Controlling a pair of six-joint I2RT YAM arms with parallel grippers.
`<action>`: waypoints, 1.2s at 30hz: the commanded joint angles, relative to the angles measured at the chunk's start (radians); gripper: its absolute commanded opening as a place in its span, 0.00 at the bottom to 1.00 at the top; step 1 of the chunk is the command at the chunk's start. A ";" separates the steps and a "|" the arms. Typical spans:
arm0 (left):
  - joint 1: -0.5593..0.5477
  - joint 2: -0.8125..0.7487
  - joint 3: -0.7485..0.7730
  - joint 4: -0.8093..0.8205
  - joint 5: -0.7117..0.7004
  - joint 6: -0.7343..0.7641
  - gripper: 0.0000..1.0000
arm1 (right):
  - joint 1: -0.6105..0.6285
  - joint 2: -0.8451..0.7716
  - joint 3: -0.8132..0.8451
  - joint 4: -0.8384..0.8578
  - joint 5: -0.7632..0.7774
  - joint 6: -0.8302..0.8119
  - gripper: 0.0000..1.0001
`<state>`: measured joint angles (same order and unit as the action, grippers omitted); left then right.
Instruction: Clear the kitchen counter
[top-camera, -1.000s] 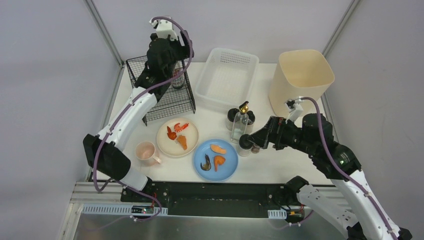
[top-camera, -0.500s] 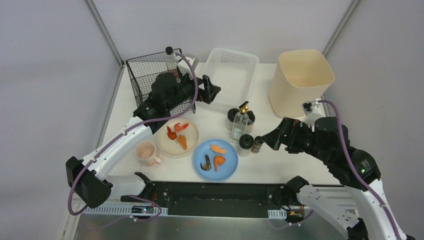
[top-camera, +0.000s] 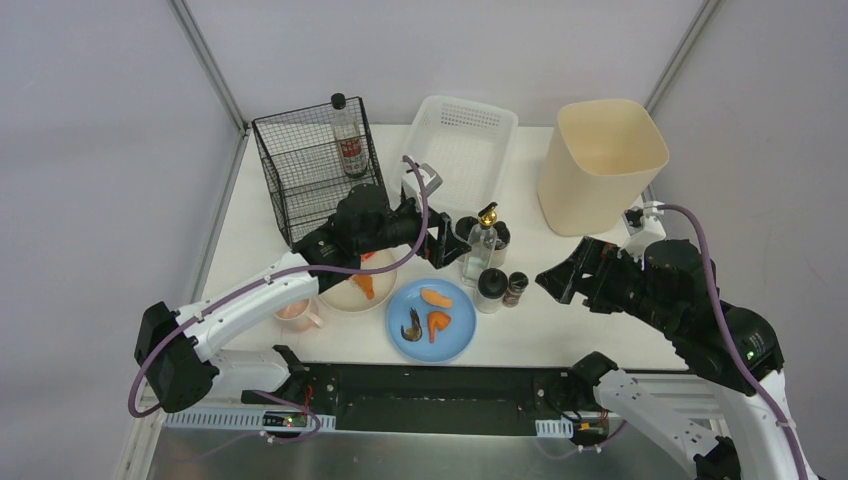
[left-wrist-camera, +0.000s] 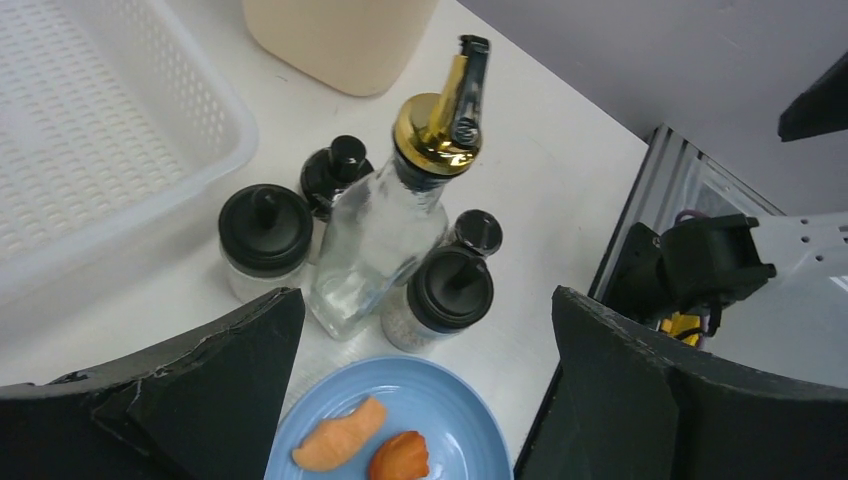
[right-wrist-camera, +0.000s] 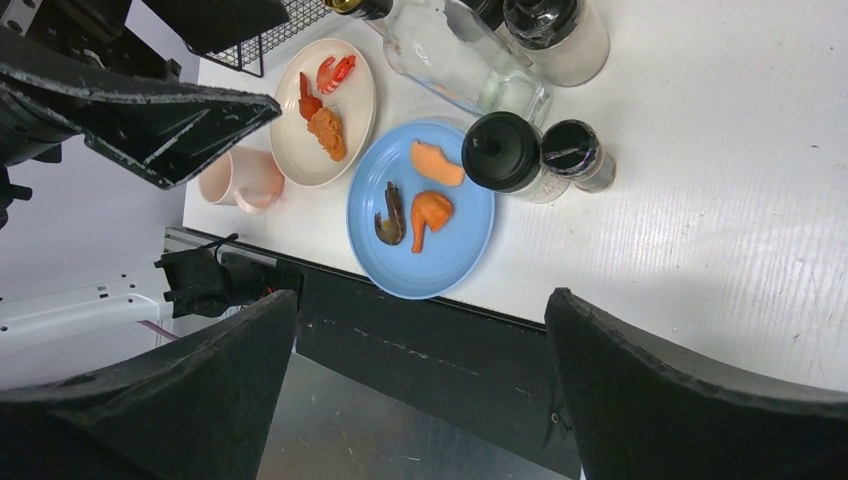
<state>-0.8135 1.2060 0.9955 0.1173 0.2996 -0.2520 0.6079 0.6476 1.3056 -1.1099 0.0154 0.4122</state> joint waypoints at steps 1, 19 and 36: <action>-0.051 0.014 0.006 0.090 0.045 -0.006 0.99 | 0.006 -0.004 0.021 0.001 -0.005 0.020 0.99; -0.115 0.167 0.029 0.264 -0.132 0.084 0.97 | 0.006 -0.019 -0.043 0.074 -0.108 0.034 0.99; -0.146 0.258 0.026 0.466 -0.270 0.128 0.84 | 0.007 -0.051 -0.087 0.093 -0.117 0.040 0.99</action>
<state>-0.9497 1.4513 0.9955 0.4580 0.0715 -0.1413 0.6079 0.6098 1.2293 -1.0439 -0.0891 0.4400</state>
